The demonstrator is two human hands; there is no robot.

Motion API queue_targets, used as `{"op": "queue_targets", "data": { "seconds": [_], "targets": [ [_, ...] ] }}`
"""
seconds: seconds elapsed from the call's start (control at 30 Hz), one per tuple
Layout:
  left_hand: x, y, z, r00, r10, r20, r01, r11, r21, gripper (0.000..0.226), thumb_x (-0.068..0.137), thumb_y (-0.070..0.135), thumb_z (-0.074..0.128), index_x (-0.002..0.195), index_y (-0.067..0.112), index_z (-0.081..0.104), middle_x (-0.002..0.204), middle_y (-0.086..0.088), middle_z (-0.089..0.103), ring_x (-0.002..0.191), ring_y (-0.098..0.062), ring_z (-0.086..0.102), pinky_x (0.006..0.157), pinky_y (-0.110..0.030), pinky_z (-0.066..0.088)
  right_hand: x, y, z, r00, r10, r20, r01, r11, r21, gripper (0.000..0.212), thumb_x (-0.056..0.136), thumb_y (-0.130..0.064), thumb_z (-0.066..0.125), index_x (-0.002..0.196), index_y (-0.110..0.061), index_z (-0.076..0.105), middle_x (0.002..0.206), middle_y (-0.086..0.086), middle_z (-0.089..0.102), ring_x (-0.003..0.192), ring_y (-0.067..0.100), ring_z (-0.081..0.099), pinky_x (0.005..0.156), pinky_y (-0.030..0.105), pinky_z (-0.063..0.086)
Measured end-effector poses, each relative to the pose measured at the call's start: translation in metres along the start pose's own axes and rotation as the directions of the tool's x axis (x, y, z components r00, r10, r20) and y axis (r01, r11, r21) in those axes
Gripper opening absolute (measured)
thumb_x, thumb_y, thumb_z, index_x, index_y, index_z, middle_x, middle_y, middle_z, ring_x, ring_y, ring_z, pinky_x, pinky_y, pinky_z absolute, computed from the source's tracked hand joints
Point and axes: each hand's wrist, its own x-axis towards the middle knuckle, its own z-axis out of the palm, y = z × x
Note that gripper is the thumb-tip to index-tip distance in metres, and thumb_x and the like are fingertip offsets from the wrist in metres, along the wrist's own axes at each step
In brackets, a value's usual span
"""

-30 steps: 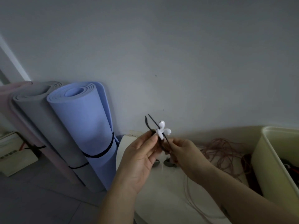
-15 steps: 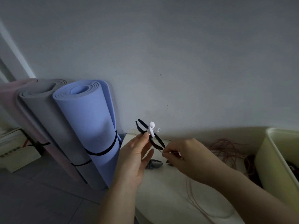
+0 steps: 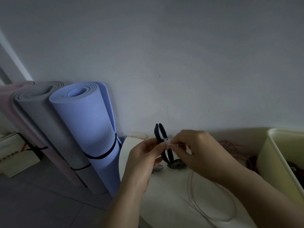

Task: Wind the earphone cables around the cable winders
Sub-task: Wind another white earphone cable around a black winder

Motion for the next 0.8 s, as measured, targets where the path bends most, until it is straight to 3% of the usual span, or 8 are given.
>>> {"op": "queue_targets", "data": {
  "seconds": [0.1,0.2,0.3,0.43,0.6,0.7,0.8],
  "targets": [
    [-0.003,0.001,0.000,0.998,0.055,0.019,-0.057,0.973,0.223,0.012,0.079,0.025,0.075,0.089,0.029,0.071,0.090,0.010,0.075,0.091,-0.009,0.069,0.079,-0.027,0.054,0.001,0.009,-0.011,0.995,0.066,-0.080,-0.064,0.998,0.031,0.007,0.085,-0.021,0.068,0.079,-0.023,0.069,0.072,-0.014,0.060,0.070,0.000,0.056,0.061,0.015,0.043],
    [-0.007,0.004,0.000,0.989,0.137,0.058,-0.148,0.876,0.458,0.014,0.077,0.028,0.077,0.085,0.035,0.067,0.083,0.018,0.072,0.081,0.005,0.066,0.072,-0.017,0.053,0.001,0.011,-0.024,0.986,0.106,-0.132,-0.099,0.993,0.057,0.011,0.081,-0.014,0.072,0.074,-0.020,0.067,0.066,-0.018,0.056,0.067,-0.015,0.052,0.061,0.003,0.038],
    [-0.010,0.004,-0.001,0.980,0.111,0.165,-0.186,0.812,0.554,0.015,0.082,0.025,0.074,0.092,0.033,0.068,0.085,0.014,0.073,0.078,0.005,0.066,0.064,-0.010,0.048,0.001,0.013,-0.032,0.967,0.190,-0.168,-0.161,0.972,0.170,0.008,0.082,-0.015,0.071,0.075,-0.017,0.069,0.054,-0.020,0.055,0.053,-0.007,0.049,0.053,0.005,0.036],
    [-0.014,0.010,-0.001,0.938,0.007,0.348,-0.185,0.857,0.480,0.017,0.080,0.024,0.074,0.094,0.035,0.069,0.092,0.017,0.074,0.090,0.002,0.068,0.082,-0.016,0.052,0.003,0.020,-0.028,0.921,0.328,-0.210,-0.223,0.886,0.406,0.007,0.083,-0.023,0.068,0.080,-0.030,0.068,0.063,-0.022,0.061,0.049,0.001,0.042,0.050,0.009,0.036],
    [-0.013,0.012,-0.004,0.903,-0.039,0.427,-0.082,0.961,0.262,0.019,0.073,0.027,0.076,0.092,0.026,0.077,0.102,0.001,0.075,0.099,-0.010,0.069,0.086,-0.020,0.052,0.008,0.025,-0.017,0.843,0.512,-0.167,-0.243,0.638,0.731,0.005,0.084,-0.018,0.066,0.079,-0.018,0.067,0.055,-0.016,0.059,0.047,-0.003,0.046,0.049,0.006,0.035],
    [-0.011,0.009,-0.003,0.916,-0.062,0.396,-0.018,0.981,0.195,0.024,0.065,0.026,0.074,0.088,0.024,0.078,0.099,-0.003,0.075,0.095,-0.013,0.070,0.087,-0.024,0.053,0.009,0.026,-0.016,0.819,0.547,-0.170,-0.219,0.573,0.789,0.004,0.085,-0.017,0.065,0.081,-0.016,0.066,0.054,-0.015,0.057,0.046,-0.003,0.046,0.049,0.007,0.034],
    [-0.009,0.009,-0.003,0.907,-0.068,0.416,-0.003,0.986,0.167,0.024,0.069,0.021,0.082,0.092,0.021,0.078,0.103,-0.007,0.074,0.101,-0.019,0.069,0.093,-0.030,0.053,0.011,0.026,-0.015,0.811,0.554,-0.187,-0.195,0.558,0.806,0.004,0.085,-0.015,0.065,0.082,-0.014,0.066,0.054,-0.014,0.057,0.045,-0.004,0.047,0.049,0.006,0.036]
  ]
}}
